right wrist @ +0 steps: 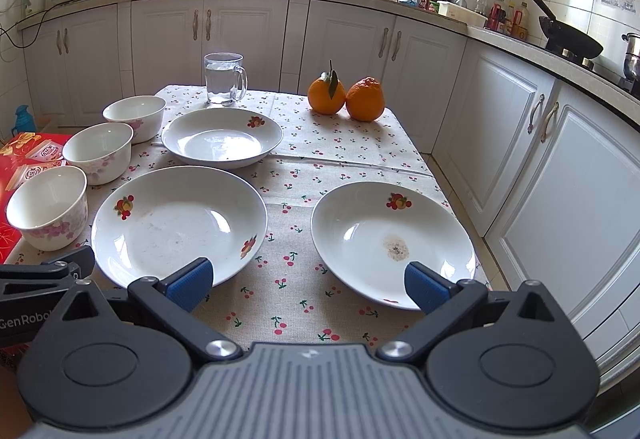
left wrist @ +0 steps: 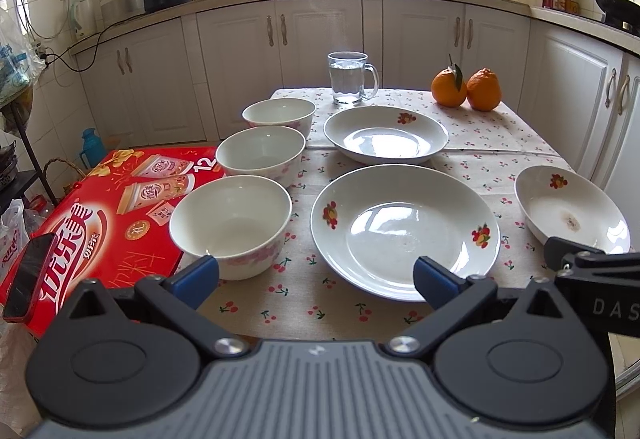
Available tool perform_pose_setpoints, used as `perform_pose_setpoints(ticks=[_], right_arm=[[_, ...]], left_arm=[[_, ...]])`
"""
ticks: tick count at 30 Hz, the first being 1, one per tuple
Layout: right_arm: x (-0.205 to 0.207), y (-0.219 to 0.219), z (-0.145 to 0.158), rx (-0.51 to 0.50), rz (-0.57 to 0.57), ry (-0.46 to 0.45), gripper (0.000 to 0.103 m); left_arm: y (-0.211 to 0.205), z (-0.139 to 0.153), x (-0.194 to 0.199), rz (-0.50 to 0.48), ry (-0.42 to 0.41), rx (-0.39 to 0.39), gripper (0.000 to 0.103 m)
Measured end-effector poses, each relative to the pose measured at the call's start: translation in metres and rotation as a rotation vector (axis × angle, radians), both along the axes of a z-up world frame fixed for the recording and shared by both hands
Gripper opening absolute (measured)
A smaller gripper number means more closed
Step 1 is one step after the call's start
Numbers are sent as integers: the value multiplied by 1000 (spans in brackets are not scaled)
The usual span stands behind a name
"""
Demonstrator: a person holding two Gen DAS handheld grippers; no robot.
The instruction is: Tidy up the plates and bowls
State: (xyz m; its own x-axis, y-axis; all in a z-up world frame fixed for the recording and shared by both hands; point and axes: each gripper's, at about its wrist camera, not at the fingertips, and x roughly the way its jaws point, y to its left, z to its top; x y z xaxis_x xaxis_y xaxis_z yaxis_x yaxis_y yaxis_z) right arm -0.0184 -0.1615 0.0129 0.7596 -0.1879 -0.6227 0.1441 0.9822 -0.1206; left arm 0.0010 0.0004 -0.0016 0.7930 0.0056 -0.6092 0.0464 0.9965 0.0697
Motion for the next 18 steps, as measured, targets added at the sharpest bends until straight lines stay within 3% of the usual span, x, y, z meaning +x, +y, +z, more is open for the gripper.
perform_pose_setpoints(ticks=[18], right_arm=[[-1, 2, 1, -2, 1, -2, 103]], left_arm=[[0, 1, 0, 3, 1, 1, 102]])
